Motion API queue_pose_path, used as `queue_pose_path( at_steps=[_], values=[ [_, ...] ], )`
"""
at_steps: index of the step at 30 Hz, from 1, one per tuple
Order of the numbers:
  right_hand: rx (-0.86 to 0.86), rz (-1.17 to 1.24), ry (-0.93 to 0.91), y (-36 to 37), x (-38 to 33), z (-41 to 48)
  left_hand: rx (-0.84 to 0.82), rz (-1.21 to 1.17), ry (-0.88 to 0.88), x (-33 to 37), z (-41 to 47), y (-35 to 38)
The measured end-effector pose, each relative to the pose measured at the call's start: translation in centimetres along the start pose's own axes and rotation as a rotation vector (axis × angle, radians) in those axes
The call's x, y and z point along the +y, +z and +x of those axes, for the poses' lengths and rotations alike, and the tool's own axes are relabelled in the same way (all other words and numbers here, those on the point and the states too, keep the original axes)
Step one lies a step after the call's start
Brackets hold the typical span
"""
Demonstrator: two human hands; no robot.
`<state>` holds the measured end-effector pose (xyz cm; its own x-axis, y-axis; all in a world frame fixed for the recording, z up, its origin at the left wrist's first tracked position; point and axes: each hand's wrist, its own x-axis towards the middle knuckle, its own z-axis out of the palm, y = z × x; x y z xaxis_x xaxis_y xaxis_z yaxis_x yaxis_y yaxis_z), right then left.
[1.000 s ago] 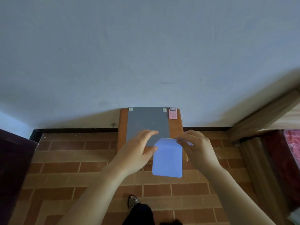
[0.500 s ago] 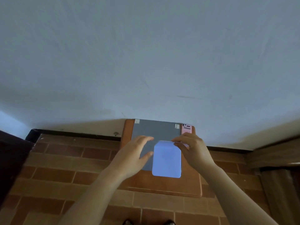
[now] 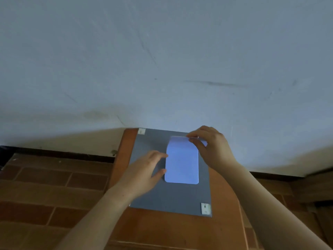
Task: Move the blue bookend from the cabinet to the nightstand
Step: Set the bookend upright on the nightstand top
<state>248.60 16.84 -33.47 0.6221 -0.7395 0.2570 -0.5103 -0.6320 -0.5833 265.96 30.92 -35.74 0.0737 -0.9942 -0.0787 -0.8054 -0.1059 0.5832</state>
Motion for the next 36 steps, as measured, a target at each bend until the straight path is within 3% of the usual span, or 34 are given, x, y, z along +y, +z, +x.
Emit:
queue_pose_path(
  at_steps=[13, 19, 25, 30, 36],
  values=[
    [0.269, -0.072, -0.256, 4.5, 3.2, 1.9, -0.015, 0.182, 0.207, -6.7, 2.8, 11.5],
    [0.433, 0.003, -0.24, 5.6, 4.7, -1.2, 0.08, 0.18, 0.29, -8.2, 2.4, 14.5],
    [0.502, 0.07, -0.101, 6.9, 6.7, -5.7, 0.108, 0.181, 0.284, -8.0, 2.2, 14.4],
    [0.282, 0.146, 0.028, 10.7, 7.6, -10.6, 0.108, 0.159, 0.245, -7.7, 2.1, 14.2],
    [0.0, -0.022, 0.065, 12.1, 8.8, -12.3, 0.062, 0.195, 0.233, -7.0, 2.0, 13.9]
  ],
)
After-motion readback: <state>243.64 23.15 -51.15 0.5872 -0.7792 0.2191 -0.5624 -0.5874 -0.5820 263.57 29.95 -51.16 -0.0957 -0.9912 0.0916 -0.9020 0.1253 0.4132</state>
